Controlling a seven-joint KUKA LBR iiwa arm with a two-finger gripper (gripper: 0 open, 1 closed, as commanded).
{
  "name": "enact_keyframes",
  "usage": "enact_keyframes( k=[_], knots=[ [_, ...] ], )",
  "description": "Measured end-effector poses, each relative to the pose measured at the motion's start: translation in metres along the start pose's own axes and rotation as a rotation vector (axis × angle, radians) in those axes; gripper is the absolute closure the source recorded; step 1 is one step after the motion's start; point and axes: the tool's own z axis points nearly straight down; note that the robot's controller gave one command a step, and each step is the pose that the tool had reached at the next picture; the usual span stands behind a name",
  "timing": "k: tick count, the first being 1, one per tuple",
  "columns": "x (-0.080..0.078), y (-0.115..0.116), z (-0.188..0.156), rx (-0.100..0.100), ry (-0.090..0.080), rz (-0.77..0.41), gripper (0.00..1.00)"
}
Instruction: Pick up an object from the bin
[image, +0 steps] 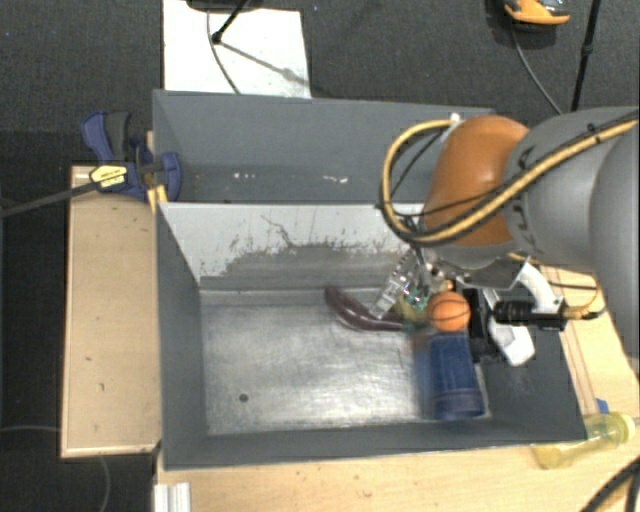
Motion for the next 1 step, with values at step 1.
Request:
enact_keyframes(
  k=[1],
  knots=[
    [-0.0119,0.0004,-0.0285,0.002,0.004,-0.034,1.00]
  ],
)
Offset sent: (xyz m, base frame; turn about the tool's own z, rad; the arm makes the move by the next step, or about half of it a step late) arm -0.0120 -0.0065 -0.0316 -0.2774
